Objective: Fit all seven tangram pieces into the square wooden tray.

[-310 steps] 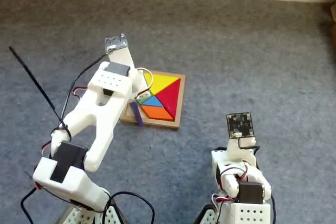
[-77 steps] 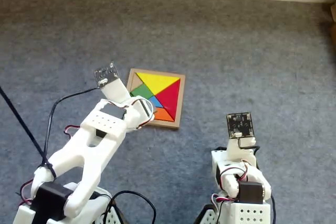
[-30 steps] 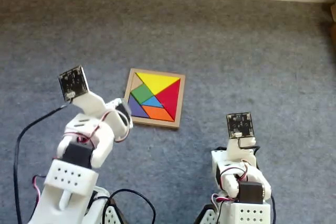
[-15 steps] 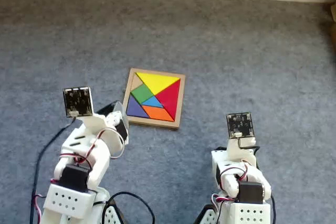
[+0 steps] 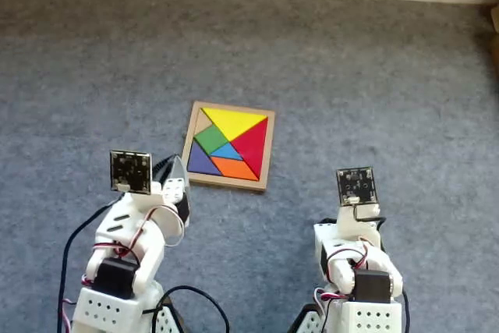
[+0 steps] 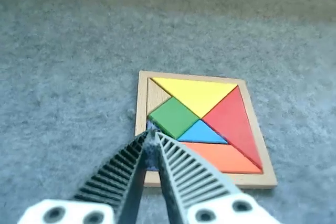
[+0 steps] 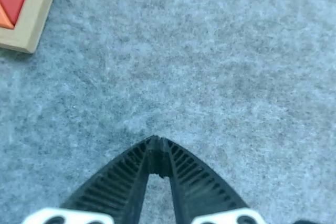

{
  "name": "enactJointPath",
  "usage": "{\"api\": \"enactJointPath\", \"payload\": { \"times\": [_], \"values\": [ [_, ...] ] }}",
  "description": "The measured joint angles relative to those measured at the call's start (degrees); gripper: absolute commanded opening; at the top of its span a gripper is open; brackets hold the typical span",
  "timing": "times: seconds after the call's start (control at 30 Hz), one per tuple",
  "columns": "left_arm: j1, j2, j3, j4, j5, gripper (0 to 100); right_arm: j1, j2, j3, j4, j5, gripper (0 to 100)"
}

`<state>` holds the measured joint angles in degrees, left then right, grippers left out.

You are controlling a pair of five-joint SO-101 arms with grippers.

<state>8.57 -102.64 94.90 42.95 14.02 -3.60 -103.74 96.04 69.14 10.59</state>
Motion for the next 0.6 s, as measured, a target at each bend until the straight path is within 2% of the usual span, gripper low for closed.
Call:
{"api": "enactJointPath", "payload": {
  "times": [0.17, 0.3, 0.43, 0.6],
  "values": [
    [-2.90, 0.00, 1.05, 0.00, -4.31, 1, 0.00, 0.00, 0.00, 0.00, 0.00, 1.6],
    [-9.58, 0.00, 1.05, 2.55, -8.79, 1, 0.00, 0.00, 0.00, 0.00, 0.00, 1.6],
    [-13.27, 0.00, 1.05, 8.35, -13.36, 1, 0.00, 0.00, 0.00, 0.00, 0.00, 1.6],
    [-13.80, 0.00, 1.05, 18.90, -14.51, 1, 0.00, 0.00, 0.00, 0.00, 0.00, 1.6]
  ]
}}
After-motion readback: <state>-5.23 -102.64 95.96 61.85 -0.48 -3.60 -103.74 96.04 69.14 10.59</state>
